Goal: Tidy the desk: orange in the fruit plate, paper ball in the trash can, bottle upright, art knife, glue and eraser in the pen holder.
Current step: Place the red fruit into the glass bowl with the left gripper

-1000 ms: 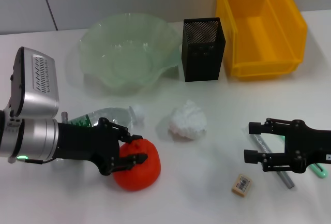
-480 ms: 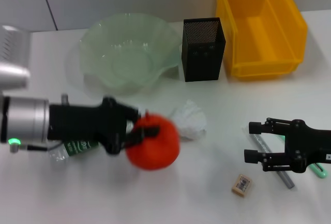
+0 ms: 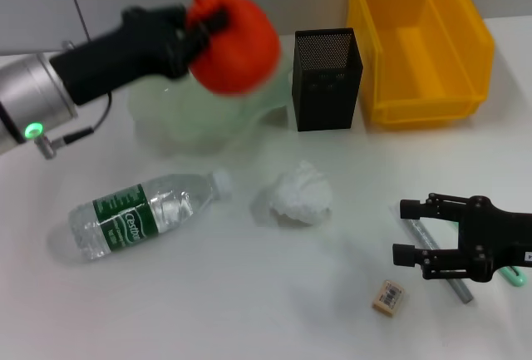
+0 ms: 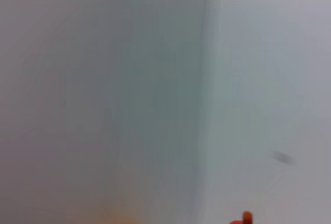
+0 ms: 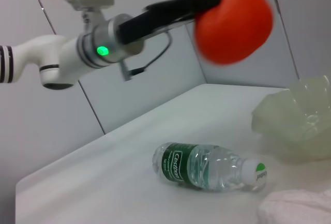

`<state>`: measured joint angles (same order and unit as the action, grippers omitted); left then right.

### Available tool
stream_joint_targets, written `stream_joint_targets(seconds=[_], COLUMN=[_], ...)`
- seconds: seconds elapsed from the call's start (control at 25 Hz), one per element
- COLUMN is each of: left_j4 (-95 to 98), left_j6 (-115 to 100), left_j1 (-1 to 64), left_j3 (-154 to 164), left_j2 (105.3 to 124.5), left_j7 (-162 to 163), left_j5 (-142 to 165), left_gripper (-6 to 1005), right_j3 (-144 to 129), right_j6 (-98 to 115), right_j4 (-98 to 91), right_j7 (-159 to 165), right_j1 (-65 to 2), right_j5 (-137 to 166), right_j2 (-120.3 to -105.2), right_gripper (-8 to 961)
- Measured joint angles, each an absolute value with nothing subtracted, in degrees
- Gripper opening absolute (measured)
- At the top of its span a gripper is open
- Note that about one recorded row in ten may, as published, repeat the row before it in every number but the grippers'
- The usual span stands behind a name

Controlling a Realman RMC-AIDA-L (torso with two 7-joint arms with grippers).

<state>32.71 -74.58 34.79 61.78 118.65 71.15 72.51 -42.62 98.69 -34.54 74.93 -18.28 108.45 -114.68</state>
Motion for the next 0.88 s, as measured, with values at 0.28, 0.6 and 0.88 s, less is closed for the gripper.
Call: stream_joint_targets(seconds=[0.28,0.6,0.88], left_j4=[25.5,21.9,21.6], left_j6=[-57.1,-47.0,-40.1], left_j1=[39.5,43.5,45.1], left_j3=[63.2,67.2,71.7], left_j2=[119.16,119.18,119.18], left_j7=[62.4,57.8,52.3], left_j5=[64.4,64.0,63.6], left_gripper=[87,62,105], right_j3=[-42.7,-42.6,-42.6], right_j6=[98.7,98.6,98.5], right_j4=[-34.5,-34.5,-34.5], right_j7=[75.0,75.0,75.0], right_j1=[-18.5,-18.5,-18.5], right_j5=[108.5,108.5,108.5], right_j2=[-114.71,-114.99,-115.06], right_gripper=[827,827,827])
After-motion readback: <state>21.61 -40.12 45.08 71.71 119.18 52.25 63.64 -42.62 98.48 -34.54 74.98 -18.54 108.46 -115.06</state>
